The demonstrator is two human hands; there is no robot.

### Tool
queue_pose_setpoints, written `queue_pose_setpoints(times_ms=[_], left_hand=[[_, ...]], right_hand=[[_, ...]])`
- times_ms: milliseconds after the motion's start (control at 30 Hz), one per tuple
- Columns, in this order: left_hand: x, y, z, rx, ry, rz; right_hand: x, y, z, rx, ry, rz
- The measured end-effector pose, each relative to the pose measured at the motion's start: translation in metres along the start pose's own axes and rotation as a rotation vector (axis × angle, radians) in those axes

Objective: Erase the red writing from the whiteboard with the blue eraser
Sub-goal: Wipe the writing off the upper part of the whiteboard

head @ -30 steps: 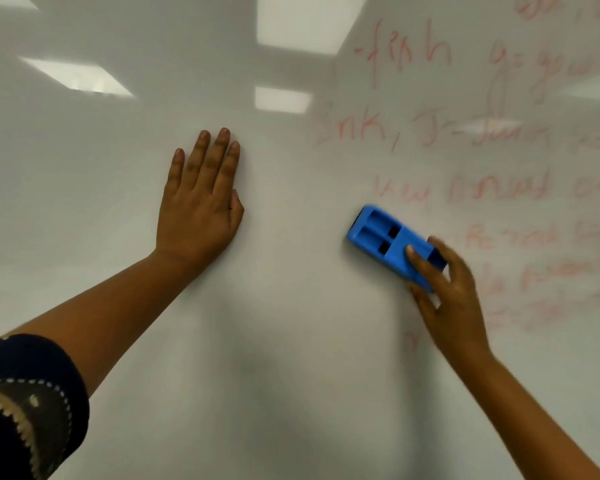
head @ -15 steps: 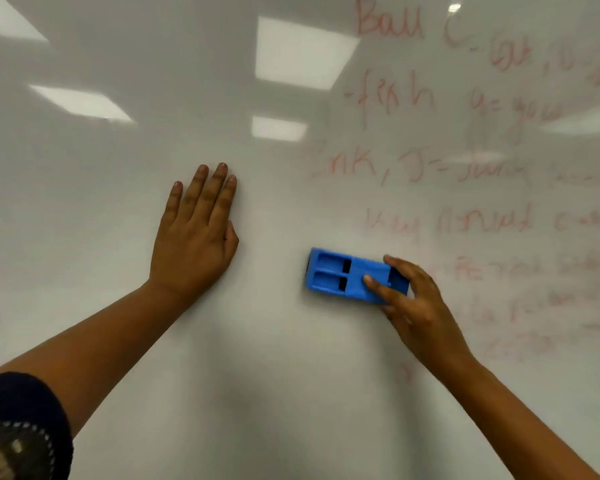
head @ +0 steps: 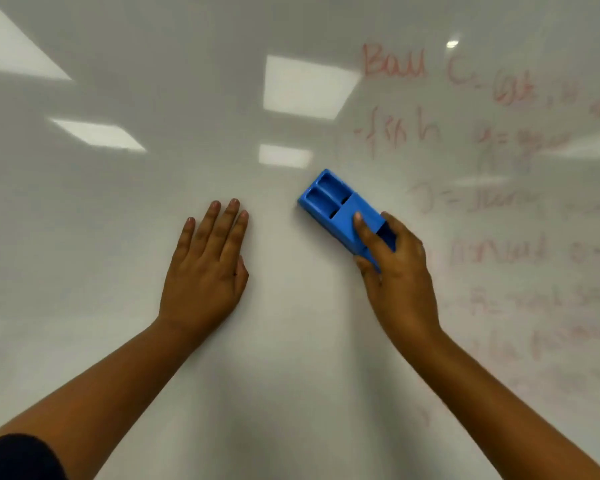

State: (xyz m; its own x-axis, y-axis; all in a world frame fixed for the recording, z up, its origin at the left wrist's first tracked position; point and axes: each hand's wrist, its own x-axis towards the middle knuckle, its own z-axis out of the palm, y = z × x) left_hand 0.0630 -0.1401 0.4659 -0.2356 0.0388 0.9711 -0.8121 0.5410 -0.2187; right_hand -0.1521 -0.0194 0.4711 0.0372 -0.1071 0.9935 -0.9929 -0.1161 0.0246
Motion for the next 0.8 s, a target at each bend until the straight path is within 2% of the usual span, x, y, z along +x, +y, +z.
queue_pose_setpoints(times_ms=[133,267,367,500,600,800], left_hand=[[-0.001,-0.001,0.002,0.009,0.003,0.005],[0.001,-0.001,0.002,0.002,0.002,0.001],[0.001,0.0,0.002,0.0,-0.006,0.0],[0.001,0.0,0.0,0.0,-0.013,-0.006],[0.001,0.0,-0.001,-0.002,-0.021,-0.005],[0.002,-0.001,-0.001,0.0,-0.027,-0.001]], right_hand=[[-0.047,-0.007,0.003,-0.141,-0.101,-0.12],[-0.033,0.015,-0.005,-0.238,-0.119,-0.234],[0.007,0.033,-0.013,-0.177,0.002,-0.117],[0.067,0.057,-0.022,-0.067,0.181,0.175],[0.085,0.045,-0.015,-0.015,0.233,0.242],[0.01,-0.018,0.009,-0.053,0.008,-0.079]])
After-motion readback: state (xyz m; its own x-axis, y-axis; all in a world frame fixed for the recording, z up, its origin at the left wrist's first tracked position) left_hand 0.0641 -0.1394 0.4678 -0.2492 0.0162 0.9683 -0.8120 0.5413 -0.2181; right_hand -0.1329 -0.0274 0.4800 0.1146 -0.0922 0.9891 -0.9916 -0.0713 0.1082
